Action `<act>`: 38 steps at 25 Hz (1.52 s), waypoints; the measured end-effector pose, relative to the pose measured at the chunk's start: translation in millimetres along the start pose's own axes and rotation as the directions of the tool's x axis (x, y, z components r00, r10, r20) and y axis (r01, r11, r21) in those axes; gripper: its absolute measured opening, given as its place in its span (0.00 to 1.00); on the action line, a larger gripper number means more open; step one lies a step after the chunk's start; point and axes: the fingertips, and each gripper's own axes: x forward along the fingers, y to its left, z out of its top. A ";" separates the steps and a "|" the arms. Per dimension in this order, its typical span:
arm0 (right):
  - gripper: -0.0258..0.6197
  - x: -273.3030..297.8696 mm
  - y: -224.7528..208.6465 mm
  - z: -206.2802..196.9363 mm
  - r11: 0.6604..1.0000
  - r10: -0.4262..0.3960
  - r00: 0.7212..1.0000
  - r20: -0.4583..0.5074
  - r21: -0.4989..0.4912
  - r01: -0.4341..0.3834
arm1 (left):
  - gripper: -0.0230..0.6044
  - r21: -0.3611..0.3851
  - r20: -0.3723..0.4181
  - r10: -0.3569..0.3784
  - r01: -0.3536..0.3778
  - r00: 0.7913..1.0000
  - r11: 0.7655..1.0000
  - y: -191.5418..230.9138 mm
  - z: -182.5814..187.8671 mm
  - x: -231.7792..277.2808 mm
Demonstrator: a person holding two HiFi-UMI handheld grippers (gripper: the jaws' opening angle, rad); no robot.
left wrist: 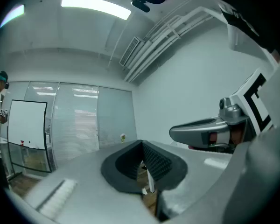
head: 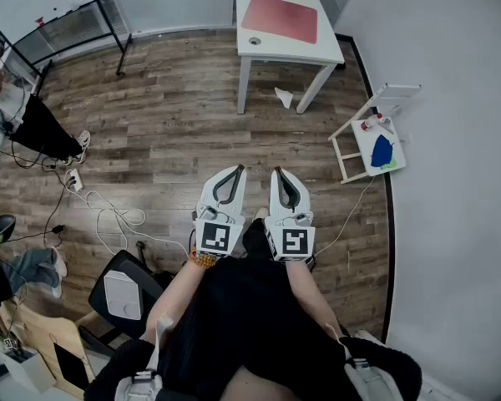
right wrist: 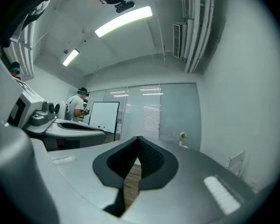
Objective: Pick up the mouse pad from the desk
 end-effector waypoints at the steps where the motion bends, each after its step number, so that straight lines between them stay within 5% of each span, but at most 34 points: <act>1: 0.07 3.2 -9.0 -4.1 0.999 0.002 1.000 0.002 0.039 -0.002 | 0.04 0.003 -0.001 -0.010 0.010 1.000 1.000 -4.2 -1.6 8.6; 5: 0.07 17.3 -49.0 -16.6 0.990 -0.004 1.000 0.017 0.140 0.002 | 0.04 0.028 -0.018 -0.039 0.039 0.999 0.999 -17.0 -8.2 48.1; 14: 0.07 78.9 -166.7 -37.8 0.982 -0.034 0.999 0.008 0.187 0.032 | 0.04 0.074 -0.075 -0.044 0.050 0.996 0.996 -16.7 -17.5 161.8; 28: 0.07 135.4 -305.0 -79.7 0.984 -0.080 0.992 -0.099 0.153 0.095 | 0.04 0.000 -0.131 0.001 -0.001 0.991 1.000 -11.6 -49.8 276.5; 38: 0.07 233.2 -379.7 -80.4 0.991 -0.099 0.986 -0.132 0.082 0.110 | 0.04 -0.038 -0.119 -0.004 -0.001 0.993 0.999 36.0 -77.8 394.1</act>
